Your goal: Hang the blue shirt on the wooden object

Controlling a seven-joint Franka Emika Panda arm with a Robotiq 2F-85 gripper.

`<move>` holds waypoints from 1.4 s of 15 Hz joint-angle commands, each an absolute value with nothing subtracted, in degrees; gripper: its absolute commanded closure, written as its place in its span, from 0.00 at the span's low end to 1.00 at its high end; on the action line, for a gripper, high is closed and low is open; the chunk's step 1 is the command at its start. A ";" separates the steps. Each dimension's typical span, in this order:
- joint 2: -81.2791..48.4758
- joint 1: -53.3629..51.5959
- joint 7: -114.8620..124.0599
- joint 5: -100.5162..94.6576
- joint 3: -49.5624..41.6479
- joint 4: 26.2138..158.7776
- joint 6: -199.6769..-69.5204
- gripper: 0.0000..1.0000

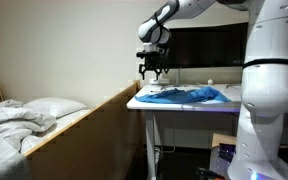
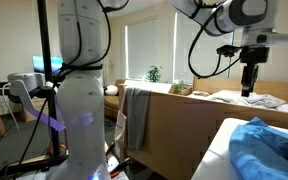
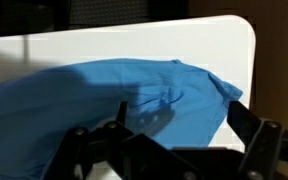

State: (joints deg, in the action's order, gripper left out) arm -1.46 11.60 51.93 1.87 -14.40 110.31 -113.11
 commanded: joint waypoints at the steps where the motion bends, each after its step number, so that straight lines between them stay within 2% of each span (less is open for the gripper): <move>1: -2.08 13.01 50.42 4.12 -14.81 112.06 -112.81 0.00; 8: -6.51 13.84 49.58 8.04 -15.79 112.37 -114.01 0.00; 21: -13.01 14.95 52.24 13.61 -17.10 112.17 -127.05 0.00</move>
State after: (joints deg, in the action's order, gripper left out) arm -11.54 14.30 52.24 10.27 -17.80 112.08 -124.70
